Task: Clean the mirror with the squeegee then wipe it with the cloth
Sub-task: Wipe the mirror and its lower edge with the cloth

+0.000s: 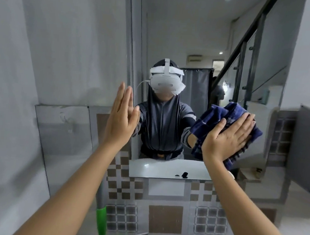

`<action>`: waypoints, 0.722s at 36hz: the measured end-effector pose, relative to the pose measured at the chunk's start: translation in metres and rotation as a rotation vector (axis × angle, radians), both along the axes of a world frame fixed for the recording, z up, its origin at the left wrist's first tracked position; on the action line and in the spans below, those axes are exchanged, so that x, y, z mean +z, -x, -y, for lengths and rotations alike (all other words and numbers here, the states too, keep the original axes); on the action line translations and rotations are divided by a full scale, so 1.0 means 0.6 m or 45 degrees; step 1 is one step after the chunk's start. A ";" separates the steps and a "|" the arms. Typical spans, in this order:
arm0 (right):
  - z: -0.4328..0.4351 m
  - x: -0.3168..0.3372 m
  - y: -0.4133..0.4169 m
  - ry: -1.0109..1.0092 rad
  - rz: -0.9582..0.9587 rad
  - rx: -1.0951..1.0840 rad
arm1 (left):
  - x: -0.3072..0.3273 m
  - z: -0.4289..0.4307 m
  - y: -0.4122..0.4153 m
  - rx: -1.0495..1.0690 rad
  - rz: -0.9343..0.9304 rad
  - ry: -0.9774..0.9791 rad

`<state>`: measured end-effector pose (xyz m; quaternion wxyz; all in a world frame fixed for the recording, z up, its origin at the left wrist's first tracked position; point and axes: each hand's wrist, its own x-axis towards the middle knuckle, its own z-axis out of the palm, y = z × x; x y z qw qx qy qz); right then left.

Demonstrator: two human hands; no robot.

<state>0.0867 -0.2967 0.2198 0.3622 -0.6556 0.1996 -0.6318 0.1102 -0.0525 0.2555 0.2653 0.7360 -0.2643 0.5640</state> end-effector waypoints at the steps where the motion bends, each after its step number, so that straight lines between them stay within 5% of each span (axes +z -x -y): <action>1: -0.017 -0.001 -0.002 0.034 -0.003 0.017 | 0.005 -0.005 -0.003 -0.016 -0.011 -0.038; 12: -0.169 -0.016 -0.007 0.673 -0.077 0.140 | 0.029 -0.029 -0.004 -0.047 0.021 -0.233; 26: -0.097 -0.066 -0.012 2.073 -0.201 0.237 | 0.009 -0.008 -0.001 -0.045 0.018 -0.073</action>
